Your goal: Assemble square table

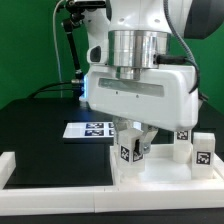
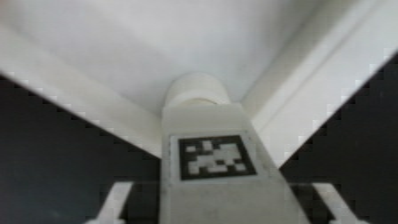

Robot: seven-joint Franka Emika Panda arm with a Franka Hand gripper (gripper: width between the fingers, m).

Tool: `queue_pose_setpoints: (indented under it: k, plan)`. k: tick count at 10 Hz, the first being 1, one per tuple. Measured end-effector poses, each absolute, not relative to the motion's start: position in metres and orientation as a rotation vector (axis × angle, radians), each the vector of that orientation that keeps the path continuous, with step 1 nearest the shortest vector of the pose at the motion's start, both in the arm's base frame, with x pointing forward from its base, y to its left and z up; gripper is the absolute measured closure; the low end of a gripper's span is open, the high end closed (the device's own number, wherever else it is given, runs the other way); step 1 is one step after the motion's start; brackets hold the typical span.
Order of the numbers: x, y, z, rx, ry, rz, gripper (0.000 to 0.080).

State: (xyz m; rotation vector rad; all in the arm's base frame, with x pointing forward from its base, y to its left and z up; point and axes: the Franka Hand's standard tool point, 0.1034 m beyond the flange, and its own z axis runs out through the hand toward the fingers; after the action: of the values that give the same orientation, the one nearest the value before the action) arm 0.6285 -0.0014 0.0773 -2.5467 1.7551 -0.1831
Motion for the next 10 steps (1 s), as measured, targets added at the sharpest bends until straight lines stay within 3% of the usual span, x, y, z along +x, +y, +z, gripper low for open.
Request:
queue_pose_setpoints:
  k: [4,9,10]
  plan:
    - [0.627,-0.004,0.078,-1.974,2.235,0.047,0.0508]
    - [0.627,0.004,0.075,-1.536,2.538,0.086,0.0508]
    - [0.627,0.005,0.075,-1.667,2.475,0.064,0.0446]
